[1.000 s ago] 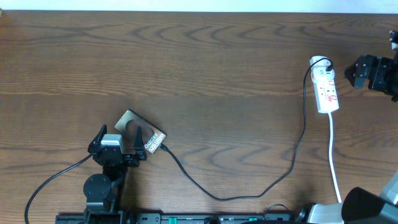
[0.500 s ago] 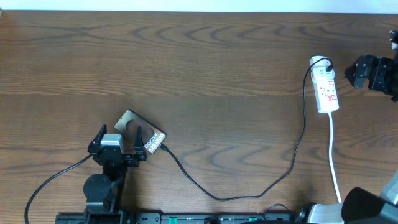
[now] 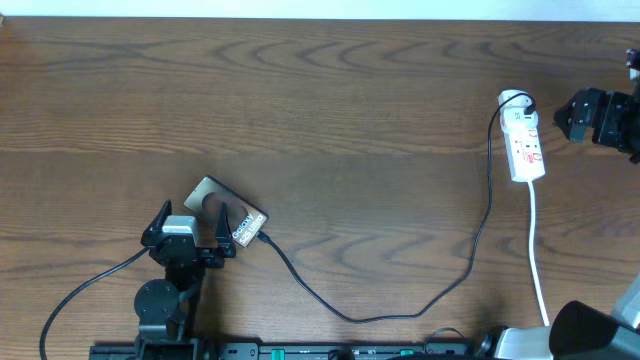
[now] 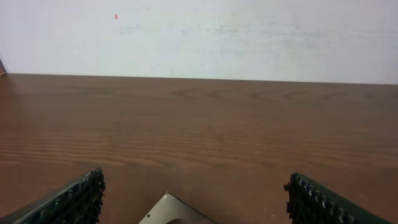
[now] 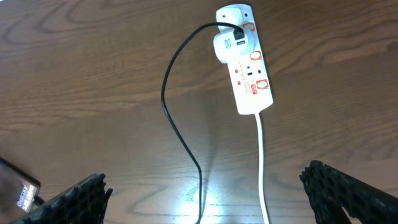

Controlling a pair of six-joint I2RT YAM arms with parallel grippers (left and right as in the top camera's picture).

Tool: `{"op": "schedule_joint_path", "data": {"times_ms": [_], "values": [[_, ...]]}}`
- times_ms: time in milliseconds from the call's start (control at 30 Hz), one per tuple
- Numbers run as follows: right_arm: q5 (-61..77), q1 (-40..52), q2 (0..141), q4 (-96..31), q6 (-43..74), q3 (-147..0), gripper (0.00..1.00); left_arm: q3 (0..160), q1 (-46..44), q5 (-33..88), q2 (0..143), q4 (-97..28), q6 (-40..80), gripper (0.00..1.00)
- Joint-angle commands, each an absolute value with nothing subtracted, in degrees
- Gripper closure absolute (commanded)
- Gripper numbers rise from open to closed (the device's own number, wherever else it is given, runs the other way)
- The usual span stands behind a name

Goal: Plug charger to phone and switch on socket

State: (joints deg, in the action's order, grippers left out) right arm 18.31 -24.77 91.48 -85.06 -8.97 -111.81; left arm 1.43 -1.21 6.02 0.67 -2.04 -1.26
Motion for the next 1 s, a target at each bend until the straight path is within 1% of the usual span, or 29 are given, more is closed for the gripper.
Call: {"op": "schedule_joint_path", "data": {"times_ms": [0, 633, 767, 867, 967], "values": [[18.3, -24.5, 91.4, -85.1, -8.2, -112.6, 0.01, 0.2, -0.9, 5.9, 0.2, -3.6, -0.8, 0.08], [17.2, -24.5, 91.5, -84.4, -8.8, -112.6, 0.01, 0.2, -0.9, 5.9, 0.2, -3.6, -0.8, 0.09], [17.1, -24.5, 90.8, -85.9, -8.8, -112.5, 0.01, 0.2, -0.9, 5.9, 0.2, -3.6, -0.8, 0.08], [17.1, -24.0, 89.4, -84.2, -8.6, -111.5, 0.01, 0.2, -0.9, 5.9, 0.2, -3.6, -0.8, 0.08], [17.1, -22.2, 87.0, -79.8, -8.6, -108.6, 0.01, 0.2, -0.9, 5.9, 0.2, -3.6, -0.8, 0.09]]}}
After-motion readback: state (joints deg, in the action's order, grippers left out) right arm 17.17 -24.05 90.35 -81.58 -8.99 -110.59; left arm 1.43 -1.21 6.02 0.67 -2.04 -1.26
